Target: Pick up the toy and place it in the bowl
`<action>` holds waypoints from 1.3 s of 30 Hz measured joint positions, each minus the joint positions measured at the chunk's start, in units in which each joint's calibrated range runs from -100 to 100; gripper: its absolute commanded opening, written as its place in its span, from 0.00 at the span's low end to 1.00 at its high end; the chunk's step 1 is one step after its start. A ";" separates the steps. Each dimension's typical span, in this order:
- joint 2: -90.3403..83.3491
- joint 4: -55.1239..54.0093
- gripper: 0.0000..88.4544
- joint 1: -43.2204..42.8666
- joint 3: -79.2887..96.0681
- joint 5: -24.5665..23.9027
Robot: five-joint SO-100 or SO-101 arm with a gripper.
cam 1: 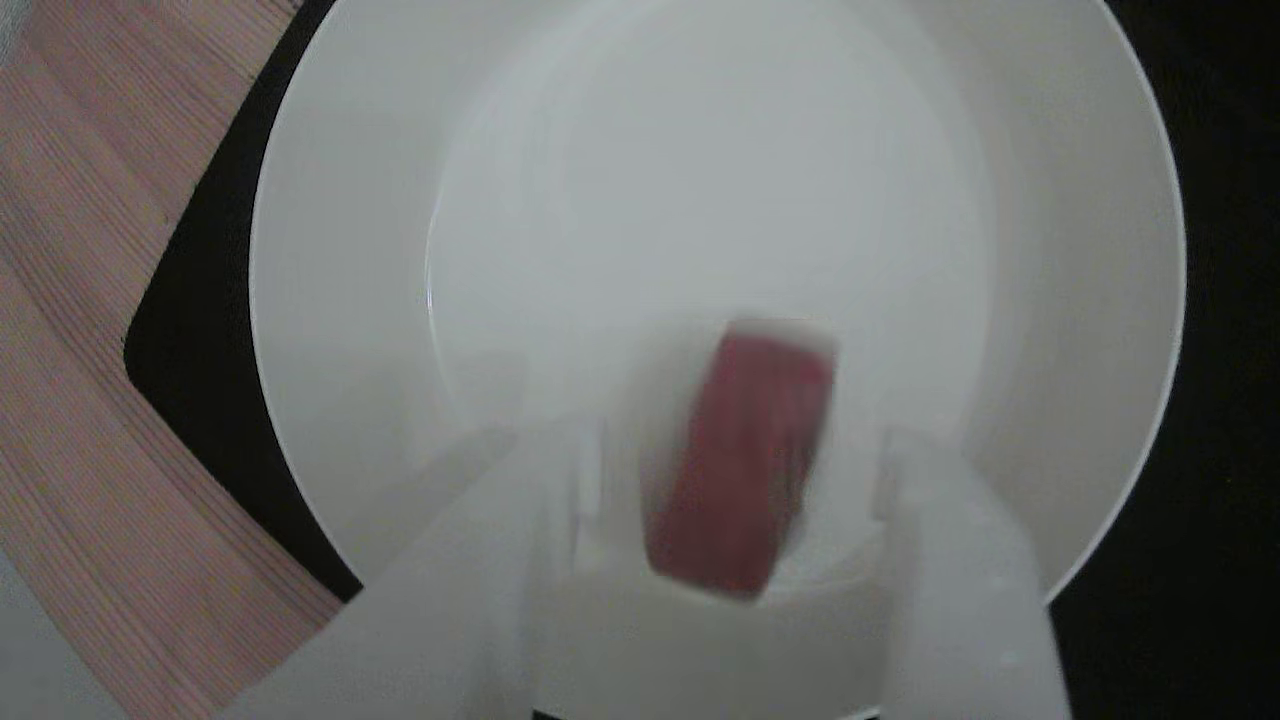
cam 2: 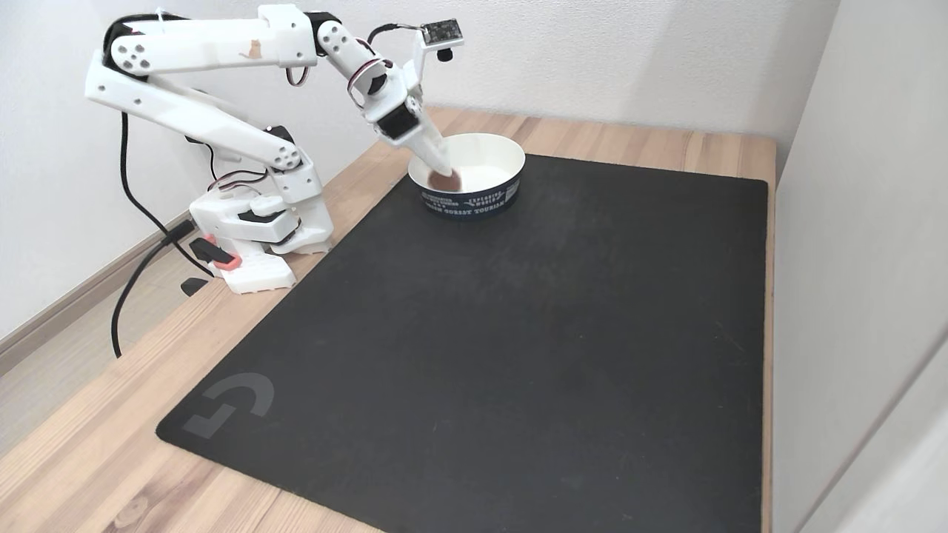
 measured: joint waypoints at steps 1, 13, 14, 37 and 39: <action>0.00 0.00 0.23 -0.17 0.00 0.00; -0.08 -4.22 0.03 3.08 0.00 0.51; -0.08 -5.32 0.03 3.58 0.00 0.98; -22.98 -18.91 0.03 40.70 13.13 44.68; -26.89 -18.91 0.03 43.36 16.91 47.31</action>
